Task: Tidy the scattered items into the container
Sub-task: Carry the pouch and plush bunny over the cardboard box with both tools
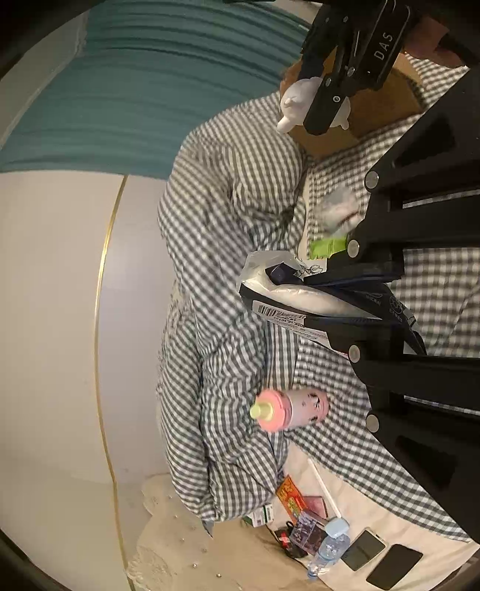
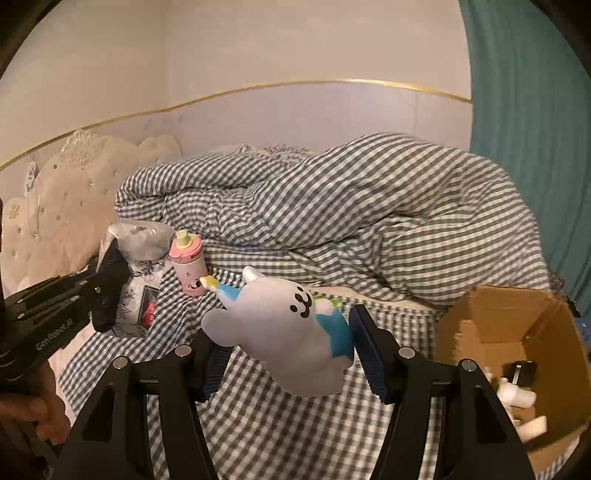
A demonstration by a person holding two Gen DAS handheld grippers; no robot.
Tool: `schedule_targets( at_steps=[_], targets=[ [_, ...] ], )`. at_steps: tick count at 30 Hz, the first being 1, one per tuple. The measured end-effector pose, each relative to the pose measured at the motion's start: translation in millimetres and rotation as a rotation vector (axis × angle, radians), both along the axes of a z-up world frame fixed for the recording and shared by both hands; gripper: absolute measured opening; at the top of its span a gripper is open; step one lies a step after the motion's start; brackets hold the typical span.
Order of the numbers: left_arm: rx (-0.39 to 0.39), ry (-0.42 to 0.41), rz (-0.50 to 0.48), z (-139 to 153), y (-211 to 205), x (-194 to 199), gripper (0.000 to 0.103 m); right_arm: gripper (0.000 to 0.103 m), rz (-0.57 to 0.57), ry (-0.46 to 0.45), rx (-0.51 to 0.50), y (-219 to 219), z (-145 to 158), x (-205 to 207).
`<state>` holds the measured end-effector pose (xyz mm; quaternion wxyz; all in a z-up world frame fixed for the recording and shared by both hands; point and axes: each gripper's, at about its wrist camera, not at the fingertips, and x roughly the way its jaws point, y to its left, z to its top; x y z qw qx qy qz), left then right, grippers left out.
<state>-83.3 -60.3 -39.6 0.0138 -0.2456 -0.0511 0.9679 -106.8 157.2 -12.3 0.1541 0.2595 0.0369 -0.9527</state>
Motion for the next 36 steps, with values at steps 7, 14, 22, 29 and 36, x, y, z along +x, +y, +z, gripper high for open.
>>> schedule_targets(
  at_steps=[7, 14, 22, 29, 36],
  targets=[
    [-0.017, 0.037, -0.061, 18, 42, 16, 0.014, 0.061, -0.050, 0.051, -0.010, 38, 22, 32],
    [-0.032, 0.062, -0.112, 31, 83, 25, 0.014, 0.061, -0.112, 0.085, -0.017, 76, 37, 57],
    [-0.039, 0.068, -0.172, 39, 126, 28, 0.014, 0.061, -0.195, 0.111, -0.017, 117, 47, 78],
    [-0.048, 0.071, -0.227, 42, 164, 21, 0.014, 0.061, -0.261, 0.114, -0.019, 156, 47, 82],
    [-0.040, 0.053, -0.263, 37, 198, 6, 0.014, 0.061, -0.321, 0.105, -0.014, 194, 44, 83]
  ],
)
